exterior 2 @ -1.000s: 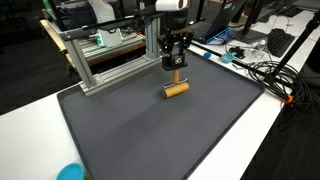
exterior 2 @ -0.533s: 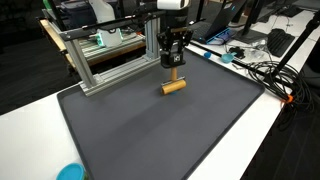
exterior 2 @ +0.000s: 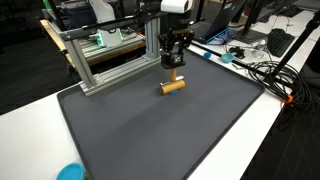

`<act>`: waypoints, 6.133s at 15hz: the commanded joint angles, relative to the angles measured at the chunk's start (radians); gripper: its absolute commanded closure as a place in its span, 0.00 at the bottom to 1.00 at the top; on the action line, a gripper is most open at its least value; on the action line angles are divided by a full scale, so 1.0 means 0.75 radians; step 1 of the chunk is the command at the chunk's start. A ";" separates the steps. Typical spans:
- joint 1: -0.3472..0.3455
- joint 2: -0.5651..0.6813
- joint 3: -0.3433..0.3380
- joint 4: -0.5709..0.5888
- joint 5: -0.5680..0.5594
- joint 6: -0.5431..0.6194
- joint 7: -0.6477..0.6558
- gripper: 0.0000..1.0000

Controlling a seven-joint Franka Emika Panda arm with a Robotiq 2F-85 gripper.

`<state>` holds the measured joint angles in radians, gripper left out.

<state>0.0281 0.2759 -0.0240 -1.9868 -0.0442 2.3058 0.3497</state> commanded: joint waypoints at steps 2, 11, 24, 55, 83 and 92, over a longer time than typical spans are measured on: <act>0.011 0.135 -0.019 0.061 -0.006 -0.114 0.015 0.78; -0.037 0.230 -0.005 0.198 0.106 -0.294 -0.080 0.78; -0.050 0.322 -0.010 0.321 0.158 -0.484 -0.087 0.78; -0.024 0.101 -0.042 0.172 0.089 -0.162 -0.139 0.78; -0.029 0.246 -0.056 0.235 0.147 -0.096 -0.011 0.78; -0.004 0.247 -0.108 0.217 0.126 0.039 0.265 0.78</act>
<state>0.0064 0.3987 -0.0754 -1.8194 0.0763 2.1907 0.4872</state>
